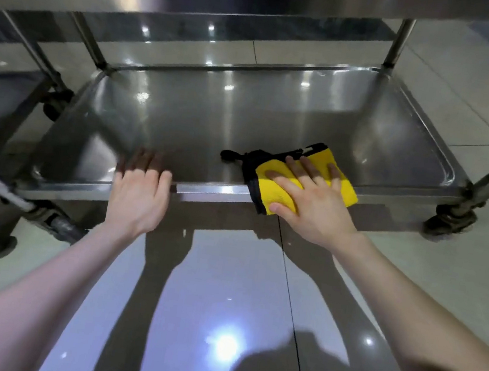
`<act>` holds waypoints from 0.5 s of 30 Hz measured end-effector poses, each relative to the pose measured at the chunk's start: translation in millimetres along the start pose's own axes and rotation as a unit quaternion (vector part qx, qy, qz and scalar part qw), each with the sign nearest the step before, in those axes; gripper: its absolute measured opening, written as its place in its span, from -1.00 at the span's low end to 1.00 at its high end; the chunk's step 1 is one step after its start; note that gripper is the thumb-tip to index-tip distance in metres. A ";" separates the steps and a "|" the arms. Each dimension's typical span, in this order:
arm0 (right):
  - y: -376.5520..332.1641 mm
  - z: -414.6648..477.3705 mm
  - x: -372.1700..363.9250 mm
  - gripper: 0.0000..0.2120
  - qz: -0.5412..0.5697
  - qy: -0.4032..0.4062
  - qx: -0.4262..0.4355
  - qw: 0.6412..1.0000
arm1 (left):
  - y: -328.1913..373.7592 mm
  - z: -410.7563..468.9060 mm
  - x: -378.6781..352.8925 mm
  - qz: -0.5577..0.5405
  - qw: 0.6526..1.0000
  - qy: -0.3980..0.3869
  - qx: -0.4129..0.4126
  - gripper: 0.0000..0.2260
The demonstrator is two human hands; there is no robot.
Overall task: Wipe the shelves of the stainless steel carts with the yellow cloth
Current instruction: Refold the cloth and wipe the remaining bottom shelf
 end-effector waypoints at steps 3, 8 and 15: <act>-20.7 1.1 -3.0 -0.40 -0.012 0.012 -0.017 1.000 | -18.4 -9.7 -14.0 -0.016 0.999 -0.004 -0.028 -0.30; -109.5 21.3 -7.6 -0.38 0.018 -0.026 0.012 0.999 | -18.6 -7.1 -14.6 -0.029 0.998 -0.011 -0.049 -0.28; -121.5 75.8 -27.9 -0.26 0.075 -0.177 0.021 0.981 | -14.2 -9.2 -11.4 -0.010 0.997 -0.013 -0.071 -0.19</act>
Point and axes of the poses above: each hand's wrist, its own z-axis towards the middle knuckle, its own x-axis out of the back of the hand, y = z × x, the point moved 10 cm from there along z, towards the middle knuckle, and after that the axes turned 9 degrees about -x, right-handed, at the moved point
